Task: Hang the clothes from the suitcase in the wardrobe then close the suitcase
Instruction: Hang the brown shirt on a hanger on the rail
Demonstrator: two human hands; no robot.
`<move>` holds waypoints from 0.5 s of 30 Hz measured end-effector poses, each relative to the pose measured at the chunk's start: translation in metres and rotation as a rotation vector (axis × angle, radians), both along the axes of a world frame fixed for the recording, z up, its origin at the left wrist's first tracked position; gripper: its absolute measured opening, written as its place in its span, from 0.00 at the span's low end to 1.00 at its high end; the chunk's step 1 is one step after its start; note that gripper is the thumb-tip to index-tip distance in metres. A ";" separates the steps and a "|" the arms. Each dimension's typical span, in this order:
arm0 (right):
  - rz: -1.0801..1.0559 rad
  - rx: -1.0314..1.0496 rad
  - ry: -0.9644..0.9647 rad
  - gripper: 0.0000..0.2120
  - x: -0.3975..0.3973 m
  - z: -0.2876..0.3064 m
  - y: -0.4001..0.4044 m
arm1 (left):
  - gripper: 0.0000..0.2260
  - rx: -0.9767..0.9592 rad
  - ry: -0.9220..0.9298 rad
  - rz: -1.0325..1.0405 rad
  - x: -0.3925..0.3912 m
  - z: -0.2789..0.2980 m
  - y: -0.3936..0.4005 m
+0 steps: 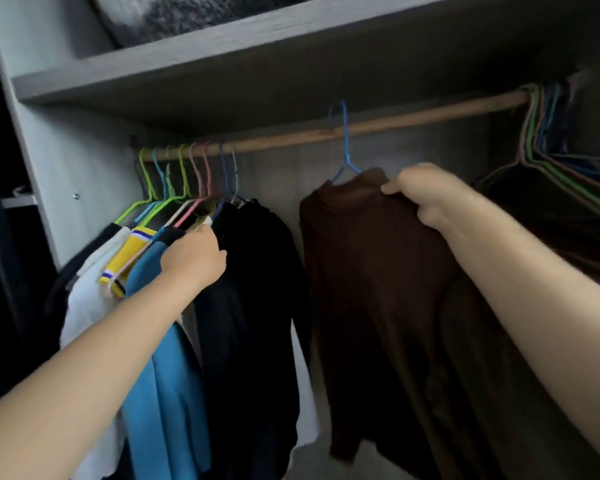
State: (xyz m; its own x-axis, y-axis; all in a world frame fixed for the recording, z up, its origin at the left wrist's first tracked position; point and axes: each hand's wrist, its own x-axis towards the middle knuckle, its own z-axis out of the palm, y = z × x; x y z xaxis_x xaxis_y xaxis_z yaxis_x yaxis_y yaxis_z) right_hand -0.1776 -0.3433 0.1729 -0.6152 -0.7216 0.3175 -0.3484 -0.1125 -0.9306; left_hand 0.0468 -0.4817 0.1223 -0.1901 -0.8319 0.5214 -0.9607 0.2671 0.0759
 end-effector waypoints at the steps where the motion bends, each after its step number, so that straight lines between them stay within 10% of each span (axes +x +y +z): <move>1: 0.003 -0.042 0.015 0.04 0.014 0.005 -0.011 | 0.20 -0.007 -0.023 -0.019 0.002 -0.001 -0.003; 5: -0.080 -0.057 0.212 0.16 0.059 0.016 -0.065 | 0.17 0.016 -0.046 -0.097 0.017 0.001 -0.009; 15: -0.078 0.202 0.707 0.09 0.124 0.011 -0.138 | 0.15 0.092 -0.008 -0.237 0.045 0.001 -0.022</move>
State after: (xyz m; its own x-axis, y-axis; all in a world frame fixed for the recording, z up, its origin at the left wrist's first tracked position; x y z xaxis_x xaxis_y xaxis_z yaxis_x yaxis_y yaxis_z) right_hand -0.0538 -0.4814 0.1843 -0.3652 -0.7705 0.5225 -0.8724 0.0874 -0.4809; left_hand 0.0919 -0.5033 0.1233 -0.3890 -0.8076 0.4433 -0.8728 0.4771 0.1031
